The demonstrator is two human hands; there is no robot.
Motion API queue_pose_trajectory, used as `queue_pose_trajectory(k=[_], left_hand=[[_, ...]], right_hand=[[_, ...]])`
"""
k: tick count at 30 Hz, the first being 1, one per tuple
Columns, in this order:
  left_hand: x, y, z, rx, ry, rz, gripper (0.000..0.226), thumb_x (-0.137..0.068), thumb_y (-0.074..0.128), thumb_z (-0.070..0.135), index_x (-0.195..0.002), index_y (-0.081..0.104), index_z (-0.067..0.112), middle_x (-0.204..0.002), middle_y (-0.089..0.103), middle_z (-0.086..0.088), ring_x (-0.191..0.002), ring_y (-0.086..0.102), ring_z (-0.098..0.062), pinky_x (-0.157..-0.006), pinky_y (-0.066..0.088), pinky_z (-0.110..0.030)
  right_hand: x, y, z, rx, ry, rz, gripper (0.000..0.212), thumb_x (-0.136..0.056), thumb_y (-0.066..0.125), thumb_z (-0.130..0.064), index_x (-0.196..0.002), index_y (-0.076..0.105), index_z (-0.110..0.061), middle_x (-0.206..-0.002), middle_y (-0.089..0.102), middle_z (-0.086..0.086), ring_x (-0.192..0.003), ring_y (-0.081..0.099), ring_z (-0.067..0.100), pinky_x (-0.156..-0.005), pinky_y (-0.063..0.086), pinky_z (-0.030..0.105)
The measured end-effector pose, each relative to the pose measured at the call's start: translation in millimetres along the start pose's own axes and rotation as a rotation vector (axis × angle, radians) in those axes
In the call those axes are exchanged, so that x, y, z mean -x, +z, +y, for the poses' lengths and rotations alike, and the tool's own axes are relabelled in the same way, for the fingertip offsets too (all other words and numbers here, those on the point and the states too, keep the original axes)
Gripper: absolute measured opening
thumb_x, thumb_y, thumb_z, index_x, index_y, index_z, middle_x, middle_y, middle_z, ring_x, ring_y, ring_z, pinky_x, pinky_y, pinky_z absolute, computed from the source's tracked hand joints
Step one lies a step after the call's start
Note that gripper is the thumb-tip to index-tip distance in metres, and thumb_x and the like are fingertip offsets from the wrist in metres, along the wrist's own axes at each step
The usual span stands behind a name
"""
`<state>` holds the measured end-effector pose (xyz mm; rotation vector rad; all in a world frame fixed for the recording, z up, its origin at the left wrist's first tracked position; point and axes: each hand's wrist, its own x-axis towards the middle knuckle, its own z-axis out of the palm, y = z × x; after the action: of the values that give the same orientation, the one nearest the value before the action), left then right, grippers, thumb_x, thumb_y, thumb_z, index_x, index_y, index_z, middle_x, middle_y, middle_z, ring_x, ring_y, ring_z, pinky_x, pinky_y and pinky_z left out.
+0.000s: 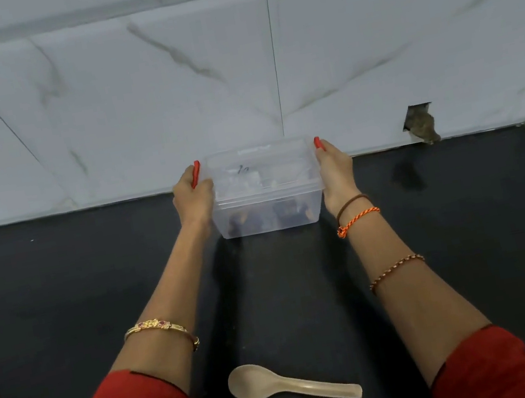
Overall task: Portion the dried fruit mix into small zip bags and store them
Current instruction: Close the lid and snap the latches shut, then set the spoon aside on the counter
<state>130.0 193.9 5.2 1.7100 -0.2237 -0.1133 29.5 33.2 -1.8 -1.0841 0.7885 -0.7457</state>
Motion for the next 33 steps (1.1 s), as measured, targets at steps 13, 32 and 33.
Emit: queue_pose_trajectory(k=[13,32,33], left_hand=[[-4,-2,11,-0.071,-0.038,0.105,0.060,-0.091,0.053,0.041,-0.137,0.036,0.006,-0.137,0.044,-0.011,-0.123,0.046,-0.025,-0.101,0.036,-0.033],[4,-8,0,-0.112,-0.015,0.106,0.038,-0.091,0.053,0.023,-0.126,0.048,0.009,-0.119,0.056,-0.012,-0.109,0.055,-0.028,-0.095,0.044,-0.038],[6,-8,1,-0.112,-0.023,0.097,0.044,-0.092,0.053,0.027,-0.131,0.042,0.009,-0.125,0.053,-0.012,-0.115,0.052,-0.029,-0.098,0.042,-0.039]], right_hand=[[4,4,-7,0.181,0.044,-0.142,0.069,-0.092,0.045,-0.049,-0.147,0.020,-0.014,-0.147,0.035,0.007,-0.133,0.038,0.027,-0.111,0.034,0.044],[3,4,-2,0.312,-0.100,0.120,0.039,-0.089,0.059,-0.033,-0.119,0.054,-0.008,-0.122,0.057,0.011,-0.110,0.056,0.026,-0.098,0.048,0.040],[7,2,-2,0.323,-0.090,0.111,0.046,-0.088,0.059,-0.037,-0.123,0.051,-0.008,-0.126,0.054,0.012,-0.115,0.053,0.028,-0.100,0.046,0.040]])
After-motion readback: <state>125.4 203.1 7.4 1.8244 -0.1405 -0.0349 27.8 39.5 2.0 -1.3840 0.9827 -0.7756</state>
